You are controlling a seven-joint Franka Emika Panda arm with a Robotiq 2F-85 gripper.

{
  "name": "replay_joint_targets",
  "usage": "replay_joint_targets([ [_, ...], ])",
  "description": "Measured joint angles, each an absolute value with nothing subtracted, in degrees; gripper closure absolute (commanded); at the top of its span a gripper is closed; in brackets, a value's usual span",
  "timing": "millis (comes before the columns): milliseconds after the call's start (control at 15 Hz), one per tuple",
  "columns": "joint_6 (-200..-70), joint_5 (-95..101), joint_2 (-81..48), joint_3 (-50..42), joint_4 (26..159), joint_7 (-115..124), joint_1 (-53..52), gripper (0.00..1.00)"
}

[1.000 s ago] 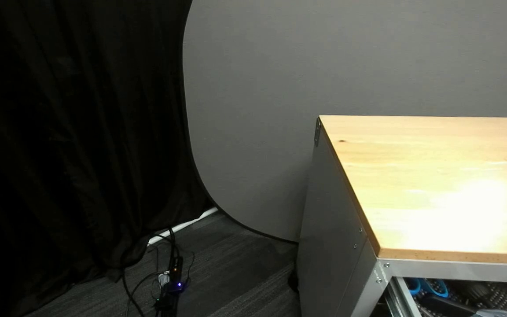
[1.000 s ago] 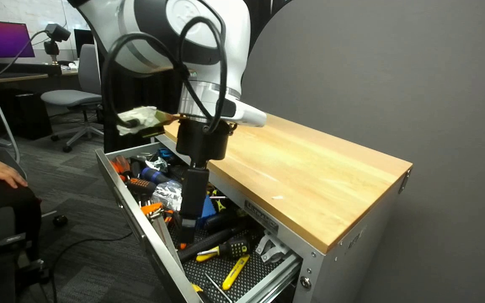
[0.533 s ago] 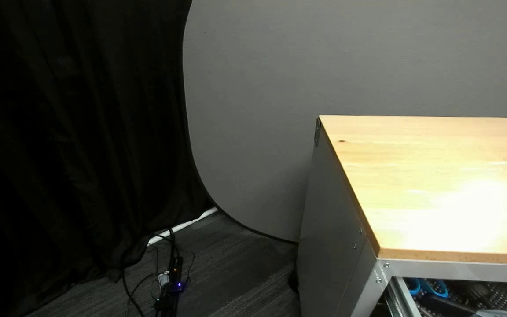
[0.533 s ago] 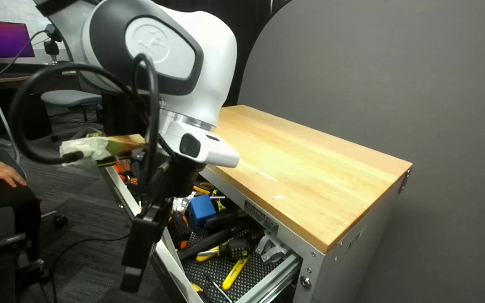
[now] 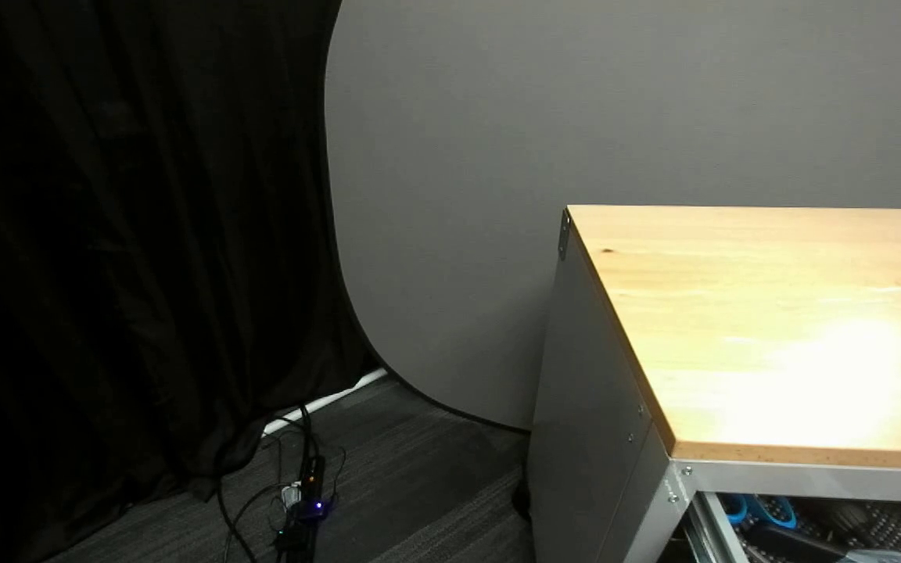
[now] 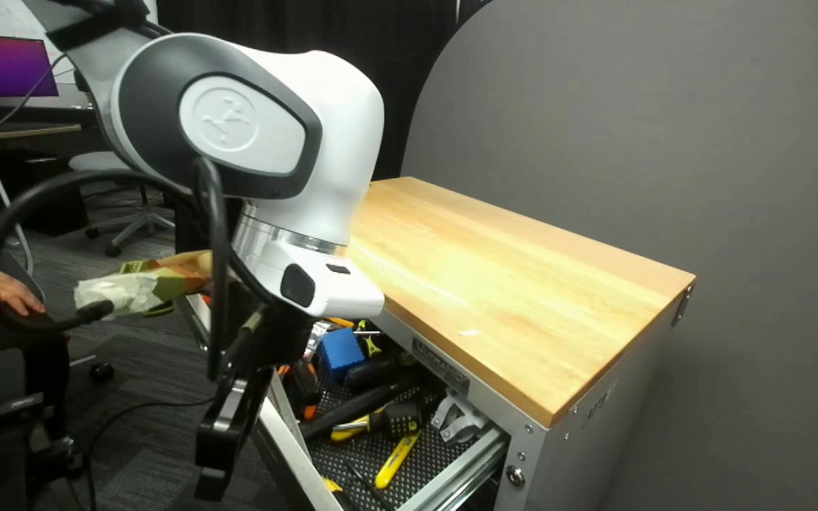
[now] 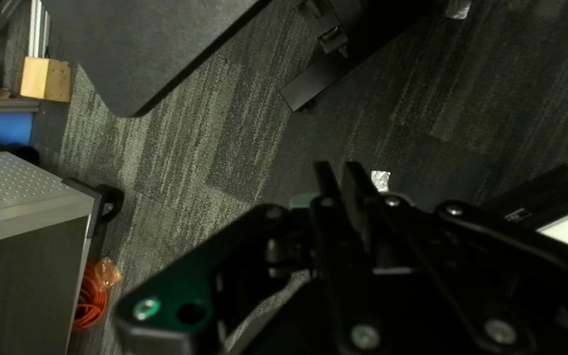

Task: Put the screwdriver in the drawer and close it

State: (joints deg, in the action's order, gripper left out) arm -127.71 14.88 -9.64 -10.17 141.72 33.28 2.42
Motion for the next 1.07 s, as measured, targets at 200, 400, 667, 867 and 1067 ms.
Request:
replay_joint_targets([
  [200,-131.55,14.85,-10.90,-10.11,141.57,32.57,2.42,0.93],
  [400,-135.13,14.46,-12.62,-10.14,141.41,31.97,2.43,0.92],
  [667,-137.60,13.67,-14.13,-10.27,141.07,30.85,2.52,0.94],
  [867,-138.02,12.96,-14.84,-10.18,139.91,29.64,2.52,0.92],
  [1067,-138.43,12.40,-15.90,-9.85,137.76,28.65,2.39,0.93],
])
